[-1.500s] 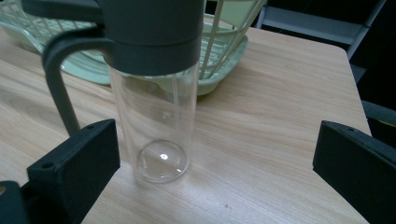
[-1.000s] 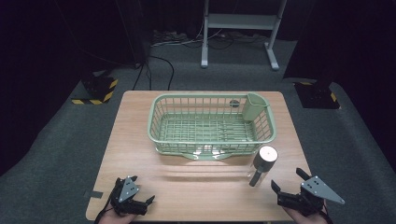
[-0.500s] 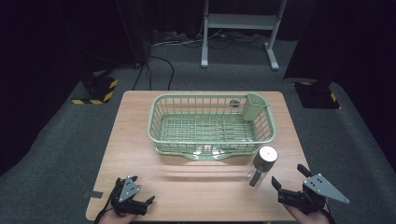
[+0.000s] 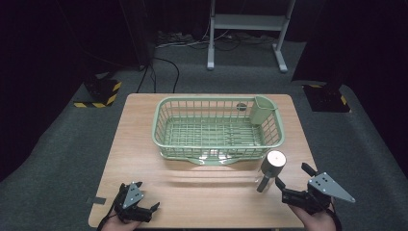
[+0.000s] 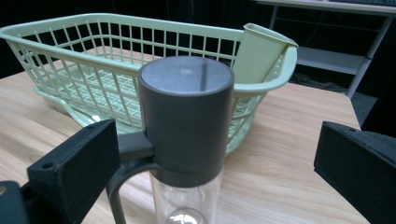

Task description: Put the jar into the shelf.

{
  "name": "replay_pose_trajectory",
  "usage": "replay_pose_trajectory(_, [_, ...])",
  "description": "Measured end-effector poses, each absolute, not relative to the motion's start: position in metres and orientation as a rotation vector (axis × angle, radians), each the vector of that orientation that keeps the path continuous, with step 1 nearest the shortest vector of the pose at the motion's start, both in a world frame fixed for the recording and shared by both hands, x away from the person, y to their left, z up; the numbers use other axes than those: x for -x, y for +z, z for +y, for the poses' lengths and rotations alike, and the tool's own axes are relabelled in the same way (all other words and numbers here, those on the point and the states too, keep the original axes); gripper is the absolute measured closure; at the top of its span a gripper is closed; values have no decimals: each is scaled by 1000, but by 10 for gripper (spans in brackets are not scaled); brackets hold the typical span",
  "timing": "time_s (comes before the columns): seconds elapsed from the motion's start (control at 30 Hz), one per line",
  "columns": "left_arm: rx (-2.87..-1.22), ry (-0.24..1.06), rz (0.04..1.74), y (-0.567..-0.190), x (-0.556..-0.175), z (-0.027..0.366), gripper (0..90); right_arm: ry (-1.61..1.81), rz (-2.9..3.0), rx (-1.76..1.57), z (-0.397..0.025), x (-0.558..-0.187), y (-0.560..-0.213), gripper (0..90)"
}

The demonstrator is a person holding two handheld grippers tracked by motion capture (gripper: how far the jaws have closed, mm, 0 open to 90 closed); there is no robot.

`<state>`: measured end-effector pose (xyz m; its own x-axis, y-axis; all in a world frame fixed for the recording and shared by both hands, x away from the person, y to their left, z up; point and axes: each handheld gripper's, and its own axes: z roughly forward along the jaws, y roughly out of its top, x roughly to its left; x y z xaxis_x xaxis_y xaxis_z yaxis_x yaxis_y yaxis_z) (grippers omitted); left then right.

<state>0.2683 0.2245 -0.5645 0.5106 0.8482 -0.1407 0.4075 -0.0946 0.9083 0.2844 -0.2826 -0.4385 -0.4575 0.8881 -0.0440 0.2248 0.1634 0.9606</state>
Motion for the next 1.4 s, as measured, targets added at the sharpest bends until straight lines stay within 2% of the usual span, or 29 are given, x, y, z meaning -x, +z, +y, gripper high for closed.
replay_pose_trajectory(0.67, [-1720,524,1060,-565,-268,224,14,1353,1838,-1035,-264,-309,-435,9])
replay_pose_trajectory(0.83, [-1717,523,1058,-565,-268,224,14,1379,1835,-1044,-263,-316,-436,75])
replay_pose_trajectory(1.07, [-1720,521,1058,-565,-268,224,14,1424,1854,-1023,-263,-321,-438,254])
replay_pose_trajectory(1.23, [-1721,523,1057,-565,-268,224,14,1440,1870,-1009,-263,-323,-440,318])
replay_pose_trajectory(1.4, [-1723,524,1058,-565,-268,224,13,1439,1873,-1001,-263,-323,-440,331])
